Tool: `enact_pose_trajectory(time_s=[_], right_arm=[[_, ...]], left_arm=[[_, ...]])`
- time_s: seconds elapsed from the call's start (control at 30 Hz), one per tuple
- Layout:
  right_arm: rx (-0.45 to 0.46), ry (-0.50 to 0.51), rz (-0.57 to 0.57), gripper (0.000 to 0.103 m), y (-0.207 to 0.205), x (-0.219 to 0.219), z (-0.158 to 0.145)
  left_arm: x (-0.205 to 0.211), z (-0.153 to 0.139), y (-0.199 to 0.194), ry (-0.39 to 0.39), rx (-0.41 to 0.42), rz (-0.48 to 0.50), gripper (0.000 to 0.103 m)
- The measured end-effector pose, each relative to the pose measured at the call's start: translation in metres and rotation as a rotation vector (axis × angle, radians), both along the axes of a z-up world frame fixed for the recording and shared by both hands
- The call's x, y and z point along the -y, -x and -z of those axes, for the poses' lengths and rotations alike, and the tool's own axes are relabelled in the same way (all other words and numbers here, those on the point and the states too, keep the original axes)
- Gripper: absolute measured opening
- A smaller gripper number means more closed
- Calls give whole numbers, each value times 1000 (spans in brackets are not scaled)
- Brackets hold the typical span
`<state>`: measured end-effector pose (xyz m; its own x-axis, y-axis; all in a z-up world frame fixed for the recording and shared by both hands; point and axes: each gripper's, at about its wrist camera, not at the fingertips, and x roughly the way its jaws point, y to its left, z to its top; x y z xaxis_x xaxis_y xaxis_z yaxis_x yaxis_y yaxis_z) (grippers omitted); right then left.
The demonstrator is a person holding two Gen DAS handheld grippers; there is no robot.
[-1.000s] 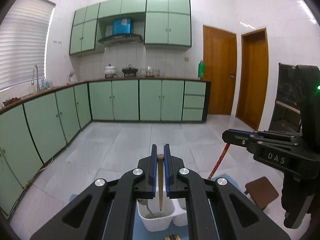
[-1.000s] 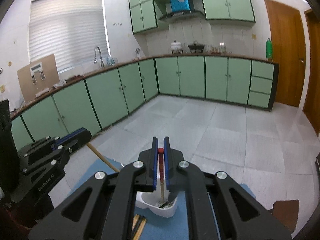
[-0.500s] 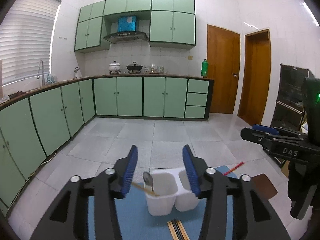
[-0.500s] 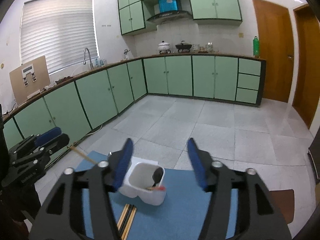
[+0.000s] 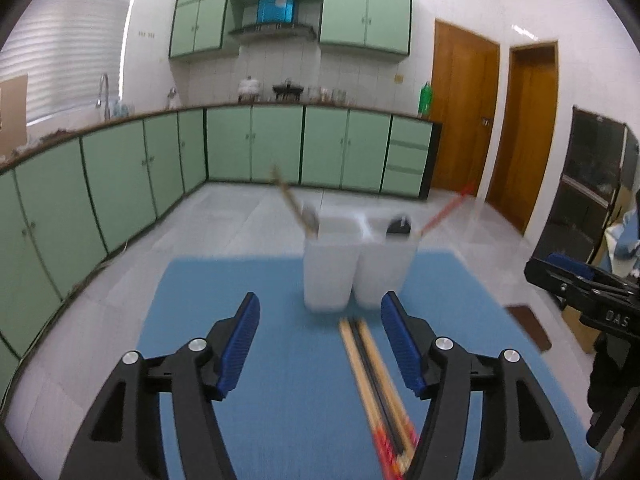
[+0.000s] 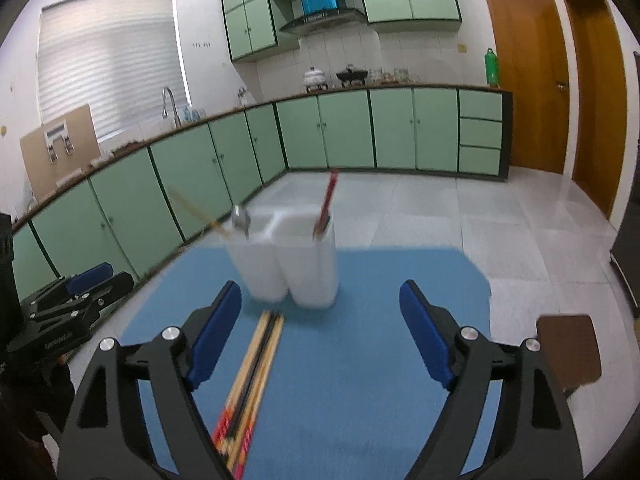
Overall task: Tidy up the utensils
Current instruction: 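Move both open tools back to the chopstick bundle, then grasp another red-patterned chopstick with the right tool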
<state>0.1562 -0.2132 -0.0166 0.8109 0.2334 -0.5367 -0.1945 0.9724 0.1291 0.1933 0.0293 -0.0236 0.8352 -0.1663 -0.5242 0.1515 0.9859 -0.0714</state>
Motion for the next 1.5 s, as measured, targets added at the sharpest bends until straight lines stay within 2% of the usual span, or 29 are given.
enact_pose_trajectory(time_s=[0.17,0.3,0.43,0.6,0.9,1.23,1.33,1.5], right_arm=[[-101,10,-18,79,21,-11,44],[-167,12,-28,79,30,-23,68],[-210,32,-51,79,40,-35,86],[-267,47,-97,72,51,-49,104],[-316,81,-145,54,65,-65,119],[-298,164,-140,48,76,-73,124],[-292,180,-137,43,76,-75,125],[-288,187,-136,26,74,-75,124]], left_arm=[[-2,46,14,-24,-115,-13,62],[-1,75,24,-35,-184,-23,62],[-3,93,28,-37,-231,-33,62],[-4,110,37,-40,-269,-43,62],[-6,119,45,-62,-306,-50,62],[-6,121,51,-57,-317,-47,62],[-5,123,51,-53,-320,-47,63],[-3,126,50,-54,-328,-46,63]])
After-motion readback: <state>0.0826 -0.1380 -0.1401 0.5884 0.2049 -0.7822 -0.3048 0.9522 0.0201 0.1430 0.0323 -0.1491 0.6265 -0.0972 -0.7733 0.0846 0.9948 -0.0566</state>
